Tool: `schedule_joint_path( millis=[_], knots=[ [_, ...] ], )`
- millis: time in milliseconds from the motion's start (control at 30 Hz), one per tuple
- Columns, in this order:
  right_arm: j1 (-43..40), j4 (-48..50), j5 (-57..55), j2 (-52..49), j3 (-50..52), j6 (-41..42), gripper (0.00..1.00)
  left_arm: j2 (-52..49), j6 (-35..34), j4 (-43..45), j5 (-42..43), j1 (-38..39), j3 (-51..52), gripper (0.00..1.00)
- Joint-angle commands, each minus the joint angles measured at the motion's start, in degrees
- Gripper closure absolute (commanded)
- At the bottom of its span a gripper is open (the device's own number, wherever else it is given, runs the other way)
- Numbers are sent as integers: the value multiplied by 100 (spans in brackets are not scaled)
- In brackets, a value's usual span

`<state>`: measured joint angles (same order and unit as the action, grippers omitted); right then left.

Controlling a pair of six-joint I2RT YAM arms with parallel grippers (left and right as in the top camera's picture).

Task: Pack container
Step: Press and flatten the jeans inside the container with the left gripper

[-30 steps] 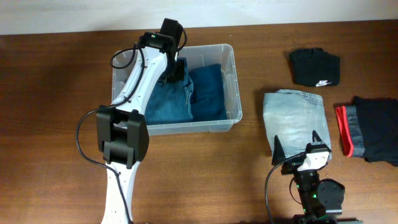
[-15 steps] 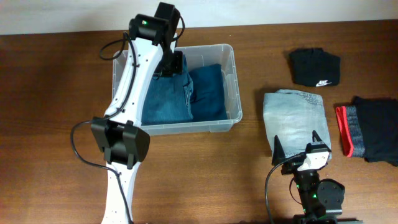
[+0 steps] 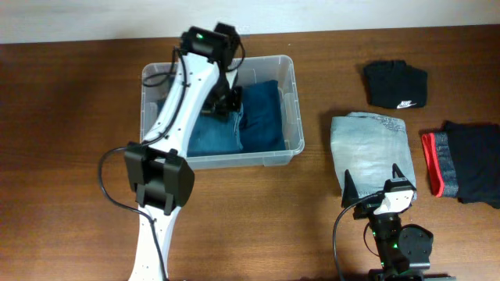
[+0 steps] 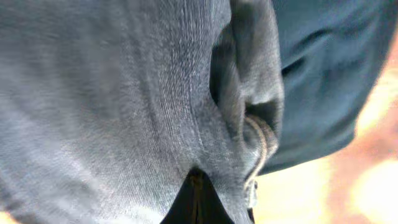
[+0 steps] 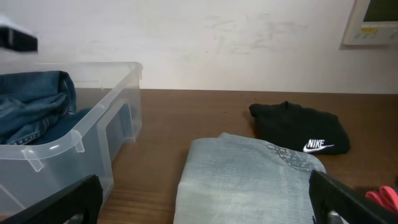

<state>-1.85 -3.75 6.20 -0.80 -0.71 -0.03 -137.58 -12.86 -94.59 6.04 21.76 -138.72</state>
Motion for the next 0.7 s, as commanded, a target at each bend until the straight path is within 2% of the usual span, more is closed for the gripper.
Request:
schedule_joint_path(
  millis=[0, 167, 300, 500, 667],
  knots=[
    [-44, -4, 85, 48, 39, -17, 2, 70, 90, 146, 17, -11, 560, 99],
    [-44, -7, 85, 48, 39, -17, 1, 70, 92, 562, 190, -11, 1486, 100],
    [-44, -4, 85, 48, 39, -17, 1, 83, 90, 638, 192, -15, 1628, 99],
    [-44, -4, 85, 48, 39, -17, 1, 264, 94, 688, 109, -24, 846, 99],
    [-44, -4, 85, 48, 39, -17, 1, 299, 92, 1093, -452, -111, -177, 100]
  ],
)
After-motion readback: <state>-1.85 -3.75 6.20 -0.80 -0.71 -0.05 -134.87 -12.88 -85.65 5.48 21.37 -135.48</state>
